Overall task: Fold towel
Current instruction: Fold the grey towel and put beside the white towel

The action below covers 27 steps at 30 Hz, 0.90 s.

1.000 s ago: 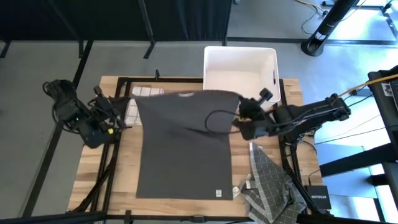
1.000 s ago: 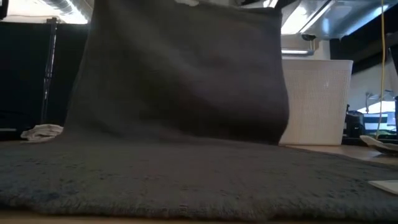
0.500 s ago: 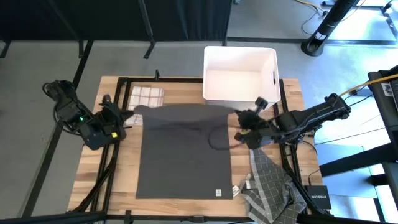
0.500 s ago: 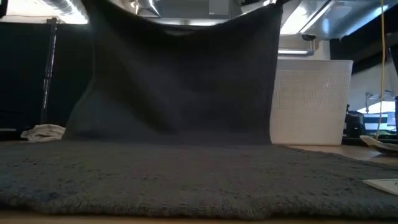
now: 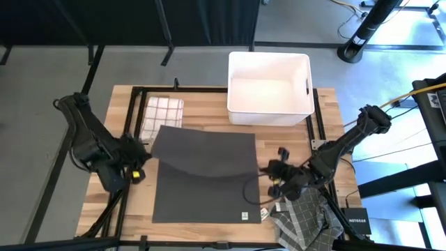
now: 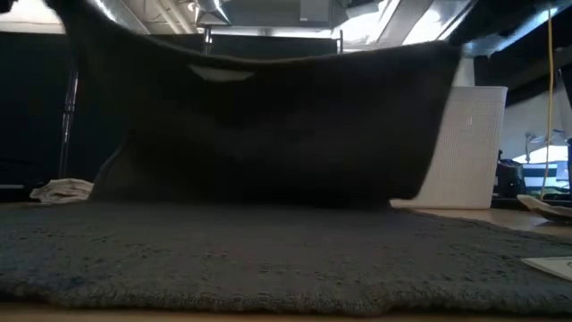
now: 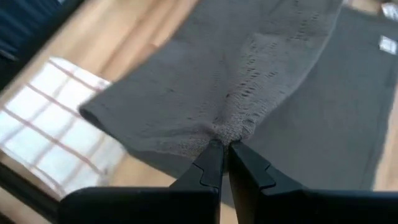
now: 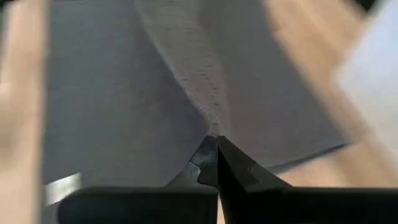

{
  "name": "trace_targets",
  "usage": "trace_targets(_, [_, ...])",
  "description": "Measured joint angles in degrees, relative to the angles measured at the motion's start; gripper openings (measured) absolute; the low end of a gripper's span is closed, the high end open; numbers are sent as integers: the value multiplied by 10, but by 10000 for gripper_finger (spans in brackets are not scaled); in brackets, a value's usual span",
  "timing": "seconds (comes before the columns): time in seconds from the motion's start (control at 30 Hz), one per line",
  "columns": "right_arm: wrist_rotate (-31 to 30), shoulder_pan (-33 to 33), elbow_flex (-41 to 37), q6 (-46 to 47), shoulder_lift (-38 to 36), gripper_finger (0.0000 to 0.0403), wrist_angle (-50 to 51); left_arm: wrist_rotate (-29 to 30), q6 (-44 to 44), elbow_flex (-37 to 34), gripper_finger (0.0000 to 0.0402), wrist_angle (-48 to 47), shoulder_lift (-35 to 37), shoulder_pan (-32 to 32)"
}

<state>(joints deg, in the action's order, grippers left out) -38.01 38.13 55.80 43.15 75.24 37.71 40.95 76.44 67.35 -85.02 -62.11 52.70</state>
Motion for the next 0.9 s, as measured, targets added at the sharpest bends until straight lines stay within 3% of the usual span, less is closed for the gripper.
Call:
trace_targets(0.17, [47,36,-47,2,0,0,-116,-21,44,0,5,62,-66,47])
trace_targets(0.47, [64,95,-49,43,14,0,-185,-59,120,0,6,99,-176,114])
trace_targets(0.9, [181,103,-49,91,127,0,-306,-111,131,0,6,242,-216,153])
